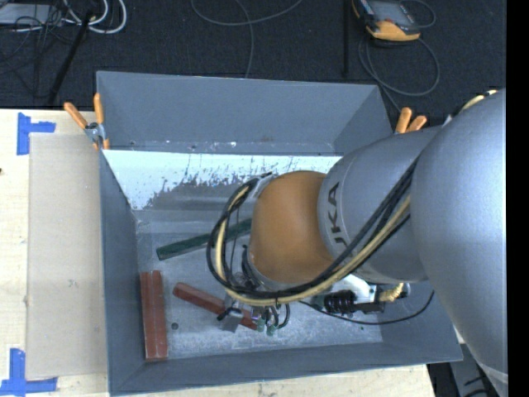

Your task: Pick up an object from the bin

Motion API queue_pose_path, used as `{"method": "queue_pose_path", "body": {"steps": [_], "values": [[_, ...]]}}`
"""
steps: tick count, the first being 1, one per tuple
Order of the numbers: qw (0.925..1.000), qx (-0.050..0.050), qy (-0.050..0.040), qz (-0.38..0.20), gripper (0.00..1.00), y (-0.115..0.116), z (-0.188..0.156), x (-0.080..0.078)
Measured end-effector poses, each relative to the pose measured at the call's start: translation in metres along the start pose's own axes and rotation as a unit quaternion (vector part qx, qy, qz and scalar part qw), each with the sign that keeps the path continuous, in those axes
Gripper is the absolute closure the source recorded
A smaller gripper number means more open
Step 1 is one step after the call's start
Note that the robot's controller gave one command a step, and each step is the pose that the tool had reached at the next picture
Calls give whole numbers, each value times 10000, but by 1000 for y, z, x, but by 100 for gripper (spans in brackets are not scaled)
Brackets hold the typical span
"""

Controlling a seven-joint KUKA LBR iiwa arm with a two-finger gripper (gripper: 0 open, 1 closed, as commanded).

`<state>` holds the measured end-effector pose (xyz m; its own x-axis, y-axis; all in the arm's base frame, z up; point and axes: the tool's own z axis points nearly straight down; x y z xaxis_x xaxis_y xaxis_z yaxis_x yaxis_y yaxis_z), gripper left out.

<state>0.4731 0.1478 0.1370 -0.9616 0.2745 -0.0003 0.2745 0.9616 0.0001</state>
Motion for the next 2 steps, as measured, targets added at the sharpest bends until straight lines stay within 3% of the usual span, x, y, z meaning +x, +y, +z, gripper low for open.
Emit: {"method": "queue_pose_path", "body": {"steps": [2], "values": [[10000,-2,-2,-8,100,-1,-38,-1]]}}
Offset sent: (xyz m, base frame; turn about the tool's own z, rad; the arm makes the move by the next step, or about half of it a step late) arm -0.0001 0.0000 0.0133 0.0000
